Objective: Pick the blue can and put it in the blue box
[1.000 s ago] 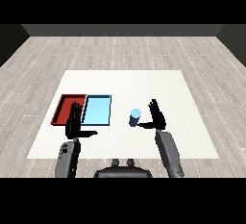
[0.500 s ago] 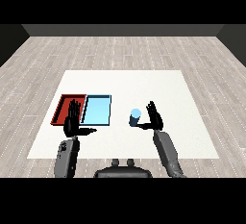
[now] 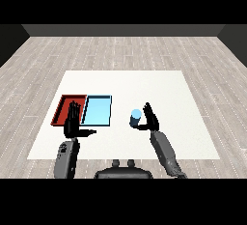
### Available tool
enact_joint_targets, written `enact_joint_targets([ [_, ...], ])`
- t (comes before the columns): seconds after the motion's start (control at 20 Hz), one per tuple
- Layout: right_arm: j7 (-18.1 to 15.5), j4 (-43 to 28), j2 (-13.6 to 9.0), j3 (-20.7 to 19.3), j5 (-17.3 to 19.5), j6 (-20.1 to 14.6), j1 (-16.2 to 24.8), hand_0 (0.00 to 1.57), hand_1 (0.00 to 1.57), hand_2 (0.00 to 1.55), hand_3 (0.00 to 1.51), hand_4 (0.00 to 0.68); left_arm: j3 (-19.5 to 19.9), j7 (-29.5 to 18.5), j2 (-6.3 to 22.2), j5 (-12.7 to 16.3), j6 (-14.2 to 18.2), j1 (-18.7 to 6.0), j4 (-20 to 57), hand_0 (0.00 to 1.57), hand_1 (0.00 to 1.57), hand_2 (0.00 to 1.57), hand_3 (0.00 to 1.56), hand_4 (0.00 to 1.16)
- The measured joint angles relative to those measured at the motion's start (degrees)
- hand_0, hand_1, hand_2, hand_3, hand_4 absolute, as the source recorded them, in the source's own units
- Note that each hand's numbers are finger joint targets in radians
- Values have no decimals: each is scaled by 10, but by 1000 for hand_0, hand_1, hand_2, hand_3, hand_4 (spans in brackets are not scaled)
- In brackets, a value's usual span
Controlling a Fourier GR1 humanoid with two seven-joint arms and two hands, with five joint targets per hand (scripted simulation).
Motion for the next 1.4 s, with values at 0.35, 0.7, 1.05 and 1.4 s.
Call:
enact_joint_targets([
  [0.35, -13, 36, 0, 20, -15, -17, -28, 0, 0, 0, 0, 0, -2, -2, -3, 0, 3, -6, 5, 0, 0, 0, 0, 0],
  [0.7, -27, 75, 0, 43, -43, -26, -58, 0, 0, 0, 0, 0, 0, 6, 2, 5, -4, 17, -24, 0, 0, 0, 0, 0],
  [1.05, -36, 106, 0, 74, -67, -47, -88, 0, 0, 0, 0, 0, 4, 6, 3, 7, -4, 16, -21, 0, 0, 0, 0, 0],
  [1.4, -39, 132, 0, 81, -88, -47, -115, 0, 0, 0, 0, 0, 8, 4, 6, 9, -10, 16, -18, 0, 0, 0, 0, 0],
])
